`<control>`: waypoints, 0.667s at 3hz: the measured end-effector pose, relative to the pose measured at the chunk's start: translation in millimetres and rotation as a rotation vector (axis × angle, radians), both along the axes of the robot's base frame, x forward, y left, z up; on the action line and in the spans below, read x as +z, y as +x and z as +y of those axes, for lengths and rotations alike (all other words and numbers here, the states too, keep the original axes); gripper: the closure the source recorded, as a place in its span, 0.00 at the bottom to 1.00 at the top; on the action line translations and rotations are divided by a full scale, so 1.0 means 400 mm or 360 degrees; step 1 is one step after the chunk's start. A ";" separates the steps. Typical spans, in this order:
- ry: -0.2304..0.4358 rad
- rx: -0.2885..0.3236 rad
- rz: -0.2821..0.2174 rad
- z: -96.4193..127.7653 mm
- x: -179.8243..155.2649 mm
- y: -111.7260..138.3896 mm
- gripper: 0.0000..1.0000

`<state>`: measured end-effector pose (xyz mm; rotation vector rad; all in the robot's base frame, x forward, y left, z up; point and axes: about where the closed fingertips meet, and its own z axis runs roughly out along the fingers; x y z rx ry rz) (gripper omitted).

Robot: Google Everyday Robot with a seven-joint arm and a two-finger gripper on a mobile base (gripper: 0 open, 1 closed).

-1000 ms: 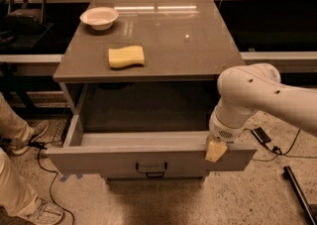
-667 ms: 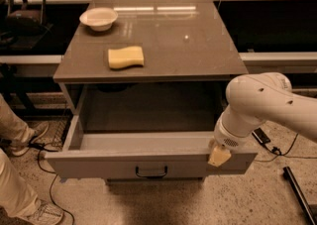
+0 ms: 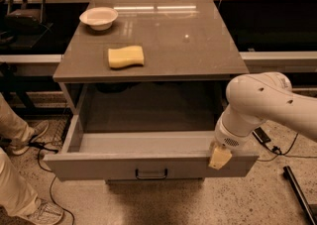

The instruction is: Open top drawer

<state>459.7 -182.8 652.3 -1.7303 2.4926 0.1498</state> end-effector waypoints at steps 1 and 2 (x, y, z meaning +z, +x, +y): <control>-0.0002 0.0001 -0.0001 0.000 0.002 -0.002 0.51; -0.0003 0.0001 -0.0002 -0.001 0.003 -0.003 0.28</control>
Offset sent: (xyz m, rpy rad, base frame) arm -0.0005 -0.0001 0.0004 -0.0009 -0.0004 0.0003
